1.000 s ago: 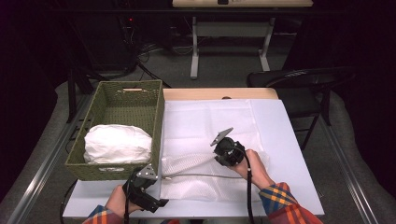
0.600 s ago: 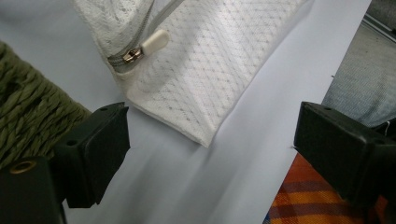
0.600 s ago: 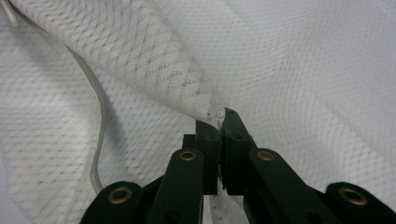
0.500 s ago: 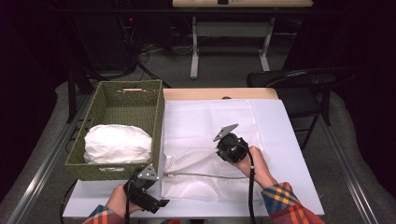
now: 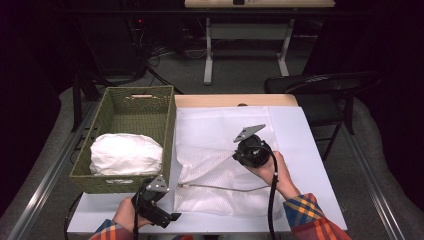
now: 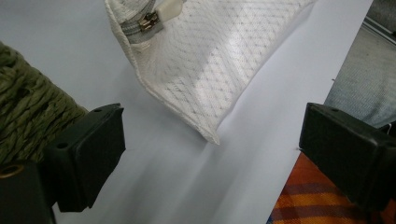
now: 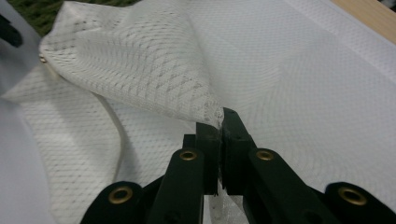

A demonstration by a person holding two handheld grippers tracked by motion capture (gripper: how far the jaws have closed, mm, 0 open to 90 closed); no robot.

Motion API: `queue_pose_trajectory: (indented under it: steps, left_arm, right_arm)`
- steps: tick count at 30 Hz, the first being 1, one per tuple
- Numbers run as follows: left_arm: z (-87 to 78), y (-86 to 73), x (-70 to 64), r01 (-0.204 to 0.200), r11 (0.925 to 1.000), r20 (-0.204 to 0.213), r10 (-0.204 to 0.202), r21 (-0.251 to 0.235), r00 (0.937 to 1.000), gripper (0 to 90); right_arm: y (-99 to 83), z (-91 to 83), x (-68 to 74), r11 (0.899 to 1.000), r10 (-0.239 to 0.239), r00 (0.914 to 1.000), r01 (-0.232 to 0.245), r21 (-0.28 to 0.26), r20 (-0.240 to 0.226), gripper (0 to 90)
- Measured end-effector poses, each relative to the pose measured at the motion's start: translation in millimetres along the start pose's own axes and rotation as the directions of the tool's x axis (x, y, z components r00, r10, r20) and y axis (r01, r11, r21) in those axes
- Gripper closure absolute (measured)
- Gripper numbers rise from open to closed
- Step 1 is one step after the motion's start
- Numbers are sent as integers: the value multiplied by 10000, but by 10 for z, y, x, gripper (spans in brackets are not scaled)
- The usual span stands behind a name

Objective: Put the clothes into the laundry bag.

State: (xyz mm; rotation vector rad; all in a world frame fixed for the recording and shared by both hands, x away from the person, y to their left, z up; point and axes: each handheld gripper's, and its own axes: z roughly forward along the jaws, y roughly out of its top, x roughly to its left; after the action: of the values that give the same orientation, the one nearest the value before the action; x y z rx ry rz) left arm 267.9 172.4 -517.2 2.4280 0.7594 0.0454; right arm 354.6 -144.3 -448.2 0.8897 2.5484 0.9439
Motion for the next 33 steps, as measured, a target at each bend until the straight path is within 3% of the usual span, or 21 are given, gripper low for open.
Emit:
queue_pose_trajectory:
  steps: [6,13,20,22,24,26,28,33]
  left_arm:
    - [-14,17,10,-89,10000,-22,89,10,10000,59]
    - [-95,52,-7,-291,9996,1,291,72,9996,59]
    - [-263,107,-53,-817,9966,70,816,104,9966,61]
    - [-348,128,-74,-1194,9928,36,1193,89,9928,60]
    - [-460,168,-113,-1528,9881,-384,1534,175,9874,50]
    - [-591,215,-123,-1831,9831,-292,1832,70,9826,28]
    - [-722,264,-116,-2107,9775,-609,2107,56,9757,22]
    - [-1034,382,68,-2515,9675,-975,2530,271,9625,3]
  right_arm:
    - [43,-78,20,9999,65,9999,-63,-92,140,879]
    - [106,-184,44,9983,156,9999,-156,-557,-9,879]
    - [57,-106,16,9994,293,9995,-291,-165,112,879]
    - [50,-90,13,9997,243,9996,-242,-79,150,879]
    - [42,-76,13,9997,235,9996,-235,-30,149,879]
    - [30,-65,17,9997,223,9996,-224,33,162,880]
    - [16,-56,14,9997,233,9996,-235,92,171,880]
    - [5,-60,4,9995,289,9994,-291,111,209,881]
